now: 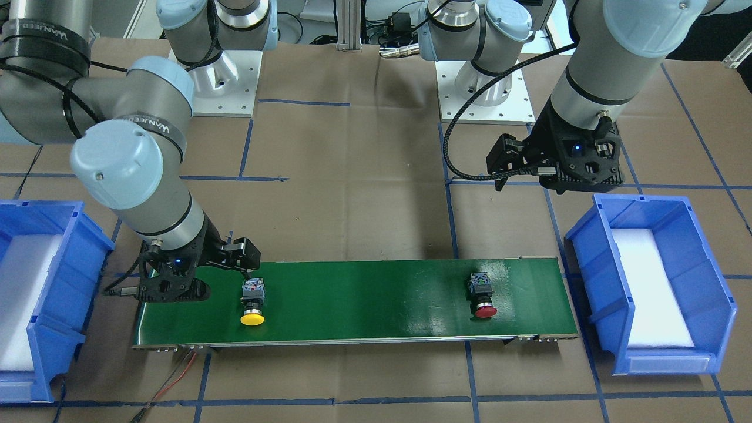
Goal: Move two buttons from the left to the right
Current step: 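Place the red button on the belt and raise the left gripper, then lower the right gripper onto the yellow button at the belt's far end and grasp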
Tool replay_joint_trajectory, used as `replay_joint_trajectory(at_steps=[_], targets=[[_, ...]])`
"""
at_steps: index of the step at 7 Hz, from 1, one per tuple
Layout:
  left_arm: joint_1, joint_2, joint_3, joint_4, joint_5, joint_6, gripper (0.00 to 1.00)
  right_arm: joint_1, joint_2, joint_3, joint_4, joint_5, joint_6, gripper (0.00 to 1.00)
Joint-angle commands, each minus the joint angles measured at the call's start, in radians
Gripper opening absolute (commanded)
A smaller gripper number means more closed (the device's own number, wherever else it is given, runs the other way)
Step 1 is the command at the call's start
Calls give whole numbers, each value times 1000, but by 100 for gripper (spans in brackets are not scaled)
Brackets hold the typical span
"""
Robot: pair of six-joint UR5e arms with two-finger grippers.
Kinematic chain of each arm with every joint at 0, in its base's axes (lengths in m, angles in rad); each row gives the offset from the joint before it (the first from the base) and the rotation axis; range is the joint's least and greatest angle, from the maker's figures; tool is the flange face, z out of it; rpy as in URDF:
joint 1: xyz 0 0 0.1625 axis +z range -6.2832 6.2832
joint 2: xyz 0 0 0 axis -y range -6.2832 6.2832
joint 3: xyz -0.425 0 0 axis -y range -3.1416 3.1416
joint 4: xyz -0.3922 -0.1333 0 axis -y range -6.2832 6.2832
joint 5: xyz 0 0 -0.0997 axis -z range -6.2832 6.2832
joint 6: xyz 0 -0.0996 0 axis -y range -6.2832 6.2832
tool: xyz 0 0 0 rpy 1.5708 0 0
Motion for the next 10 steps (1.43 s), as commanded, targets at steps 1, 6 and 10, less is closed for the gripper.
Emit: replay_joint_trajectory(at_steps=[1,6,10], targets=[[1,0,2,-2,0,0,100,1,51,0,-67,2,-1,100],[1,-3,13,-9,-1,-2,100,3,126,0,-72,-19,-4,70],[3,0,11,-9,-1,0,100,-2,91,-34,-37,-128,-32,6]])
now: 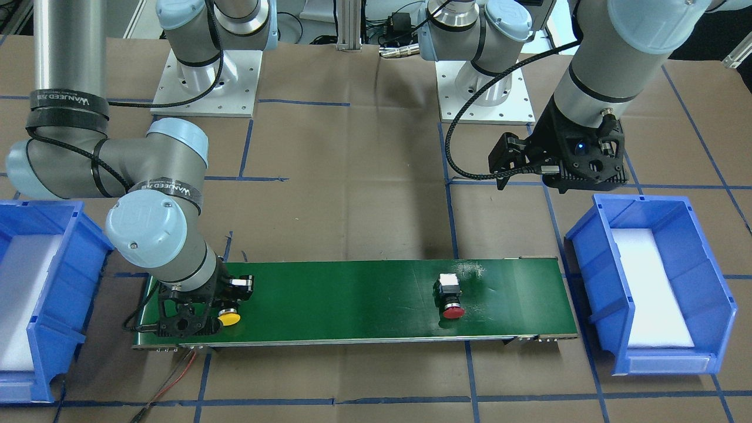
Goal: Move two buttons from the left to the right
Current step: 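Lower the right gripper onto the yellow button at the belt's far end and grasp, then lift the yellow button and carry it to the right bin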
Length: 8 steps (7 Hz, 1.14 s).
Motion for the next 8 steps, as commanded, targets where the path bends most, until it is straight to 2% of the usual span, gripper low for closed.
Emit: replay_joint_trajectory(at_steps=[1,3,4,6,7,8], targets=[[0,0,0,0,0,0,100,-19,-46,-97,130,-50,-11,7],[-1,0,0,0,0,-1,100,-153,-50,-315,399,-45,-31,8],[0,3,-2,0,0,0,100,-216,-47,-373,443,-60,-122,8],[0,3,-2,0,0,0,100,-392,-31,-372,442,-45,-404,7],[0,3,-2,0,0,0,100,-448,-26,-356,438,-45,-429,7],[0,3,-2,0,0,0,100,-479,-23,-299,415,-43,-428,6]])
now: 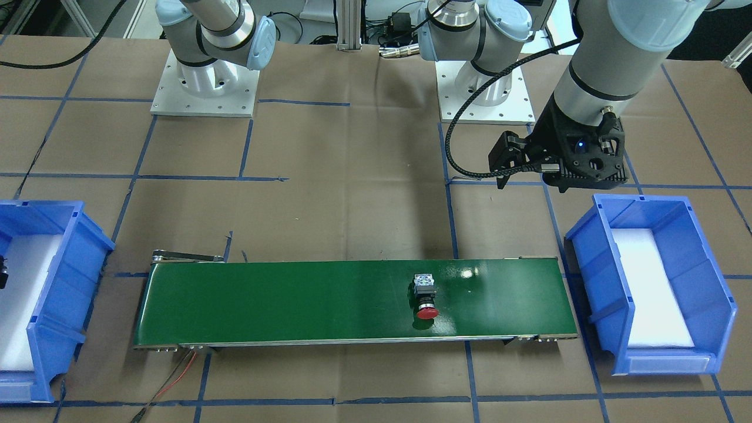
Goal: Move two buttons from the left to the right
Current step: 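Lift the yellow button and carry it to the right bin, then lower the yellow button into the right bin, release, and raise the right gripper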
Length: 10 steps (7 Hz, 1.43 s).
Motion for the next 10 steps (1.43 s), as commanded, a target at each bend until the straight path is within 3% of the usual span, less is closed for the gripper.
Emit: replay_joint_trajectory(at_steps=[1,3,6,10], targets=[[0,0,1,0,-1,0,100,-82,-8,120,-81,2,-29,6],[0,0,1,0,-2,0,100,-108,-19,271,-262,-8,-32,6],[2,0,1,0,0,0,100,-111,-38,426,-420,-14,-29,6],[0,0,0,0,0,0,100,-154,-22,480,-447,-16,-26,9]])
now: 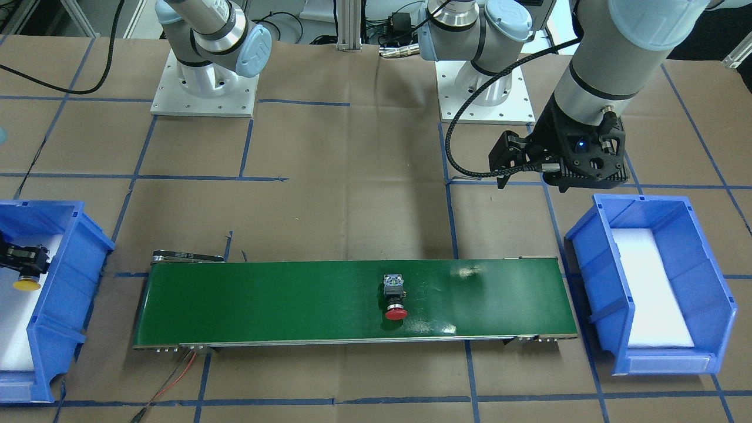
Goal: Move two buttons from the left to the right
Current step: 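Lower the yellow button into the right bin, release, and raise the right gripper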
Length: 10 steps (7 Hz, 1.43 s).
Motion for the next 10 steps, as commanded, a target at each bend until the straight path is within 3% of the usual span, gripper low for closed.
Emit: replay_joint_trajectory(at_steps=[1,3,4,6,8,10], targets=[[0,0,-1,0,0,0,100,-17,10,27,-3,-2,1,16],[0,0,1,0,0,0,100,-22,7,30,-11,1,2,86],[0,-2,2,0,0,0,100,-22,7,28,-11,3,2,93],[0,-3,6,0,0,0,100,-21,-10,9,-9,0,8,95],[0,-3,9,0,0,0,100,-10,-92,-46,11,3,19,99],[0,-5,10,0,0,0,100,33,-139,-164,185,12,24,99]])
